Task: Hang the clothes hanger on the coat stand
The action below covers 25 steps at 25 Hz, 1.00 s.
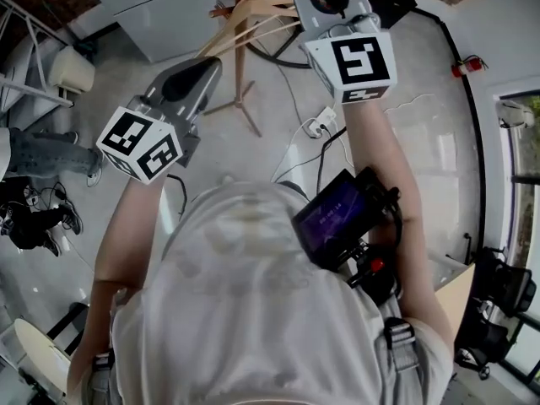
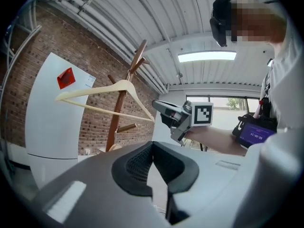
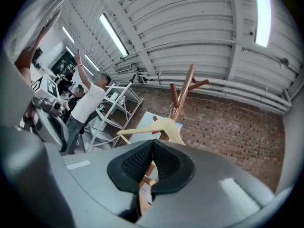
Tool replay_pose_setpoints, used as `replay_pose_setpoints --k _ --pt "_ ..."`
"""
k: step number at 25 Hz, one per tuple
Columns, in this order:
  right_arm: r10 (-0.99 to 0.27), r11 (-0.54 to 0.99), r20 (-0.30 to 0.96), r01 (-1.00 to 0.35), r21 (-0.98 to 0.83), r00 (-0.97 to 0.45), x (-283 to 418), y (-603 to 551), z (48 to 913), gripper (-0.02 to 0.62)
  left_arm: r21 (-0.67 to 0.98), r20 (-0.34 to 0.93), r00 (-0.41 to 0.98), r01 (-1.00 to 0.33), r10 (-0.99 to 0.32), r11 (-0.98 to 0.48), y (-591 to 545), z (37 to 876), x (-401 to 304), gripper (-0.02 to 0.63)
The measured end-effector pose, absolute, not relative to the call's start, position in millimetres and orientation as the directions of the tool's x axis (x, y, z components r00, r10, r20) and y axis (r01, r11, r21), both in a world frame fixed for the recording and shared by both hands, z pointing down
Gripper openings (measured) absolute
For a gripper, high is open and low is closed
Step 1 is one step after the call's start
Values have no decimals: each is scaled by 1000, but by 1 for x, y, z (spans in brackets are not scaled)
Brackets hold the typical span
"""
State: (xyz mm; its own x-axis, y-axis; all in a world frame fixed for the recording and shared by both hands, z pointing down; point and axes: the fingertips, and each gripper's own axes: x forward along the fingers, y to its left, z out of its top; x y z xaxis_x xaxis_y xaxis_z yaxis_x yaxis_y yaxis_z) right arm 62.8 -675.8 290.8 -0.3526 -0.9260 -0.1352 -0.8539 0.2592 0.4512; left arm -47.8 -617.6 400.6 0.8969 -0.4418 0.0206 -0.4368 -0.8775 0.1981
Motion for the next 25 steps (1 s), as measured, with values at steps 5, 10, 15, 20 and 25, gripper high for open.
replay_pose_setpoints --k 5,10,15,20,25 --pt "-881 434 -60 -852 292 -470 82 -645 331 14 211 22 862 -499 -506 -841 -609 405 -31 2" --pt "-834 547 19 -821 161 -552 93 -606 387 12 216 43 837 -540 -545 -813 -590 426 -16 2" --pt "-809 588 70 -807 52 -584 106 -567 436 12 244 91 824 -563 -559 -790 -566 453 -6 2" --pt "-800 598 47 -801 -24 -598 116 -547 442 12 245 103 800 -596 -590 -765 -553 458 -4 2" --pt "-789 610 49 -790 -55 -612 124 -529 450 12 252 113 795 -604 -596 -756 -537 461 8 2"
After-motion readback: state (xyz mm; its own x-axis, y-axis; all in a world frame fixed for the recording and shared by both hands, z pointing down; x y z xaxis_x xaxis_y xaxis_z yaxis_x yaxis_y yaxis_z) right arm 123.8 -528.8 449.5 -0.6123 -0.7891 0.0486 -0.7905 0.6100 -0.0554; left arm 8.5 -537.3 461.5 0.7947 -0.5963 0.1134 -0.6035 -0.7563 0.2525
